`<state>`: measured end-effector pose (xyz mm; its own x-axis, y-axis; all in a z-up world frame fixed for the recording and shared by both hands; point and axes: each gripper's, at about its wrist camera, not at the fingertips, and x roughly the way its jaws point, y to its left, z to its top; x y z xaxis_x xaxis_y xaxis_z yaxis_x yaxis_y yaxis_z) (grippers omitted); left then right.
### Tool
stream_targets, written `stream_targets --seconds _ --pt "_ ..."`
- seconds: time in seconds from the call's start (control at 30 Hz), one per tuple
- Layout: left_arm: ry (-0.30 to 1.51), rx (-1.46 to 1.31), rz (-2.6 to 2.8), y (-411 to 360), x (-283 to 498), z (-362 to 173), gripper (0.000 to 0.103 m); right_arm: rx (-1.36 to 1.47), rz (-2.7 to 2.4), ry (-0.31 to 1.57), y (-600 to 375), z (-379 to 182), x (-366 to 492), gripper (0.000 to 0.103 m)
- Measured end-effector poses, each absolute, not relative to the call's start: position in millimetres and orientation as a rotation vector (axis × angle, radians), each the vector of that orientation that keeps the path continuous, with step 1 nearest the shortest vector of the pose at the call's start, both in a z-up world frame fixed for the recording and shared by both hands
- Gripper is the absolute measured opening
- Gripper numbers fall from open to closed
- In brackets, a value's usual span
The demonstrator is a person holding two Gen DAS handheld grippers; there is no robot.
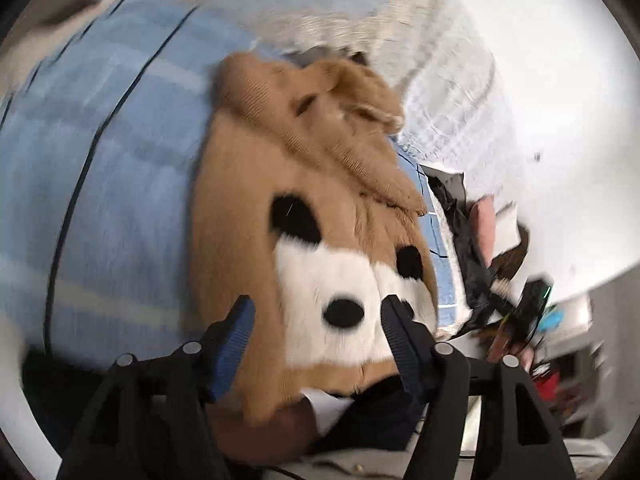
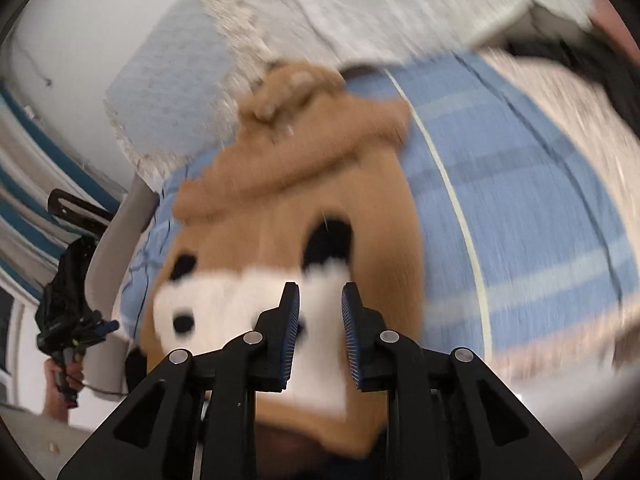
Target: Fold large clothes
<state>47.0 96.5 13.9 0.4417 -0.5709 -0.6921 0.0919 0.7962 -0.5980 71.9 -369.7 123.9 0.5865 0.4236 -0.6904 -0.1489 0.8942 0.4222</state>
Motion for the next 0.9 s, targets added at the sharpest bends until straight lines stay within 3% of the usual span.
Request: stream_targets --seconds 0.1,0.13,0.27,0.5,0.57,0.63,0.8,0.87,0.9 --pt "1.014 -0.489 -0.494 89 77 24 0.075 0.364 0.381 0.854 -354 136 130 0.054" --pt "1.002 -0.485 -0.526 83 92 26 0.075 0.381 0.406 0.843 -351 137 145 0.055" --pt "0.985 -0.442 -0.571 49 154 24 0.081 0.445 0.459 0.811 -325 139 229 0.056" --pt "0.99 -0.46 -0.562 14 253 2 0.081 0.57 0.454 0.891 -280 105 356 0.06" --pt "0.989 -0.46 -0.535 10 273 -5 0.081 0.622 0.426 0.896 -276 94 374 0.06" --pt "0.981 -0.452 -0.547 7 286 -10 0.081 0.632 0.39 0.892 -270 86 392 0.067" --pt "1.015 -0.492 -0.556 -4 318 -30 0.081 0.643 0.315 0.864 -264 78 421 0.067" --pt "1.032 -0.487 -0.546 -9 324 -37 0.081 0.707 0.325 0.87 -266 72 428 0.063" --pt "1.037 -0.484 -0.542 -11 327 -40 0.081 0.728 0.313 0.881 -267 70 430 0.047"
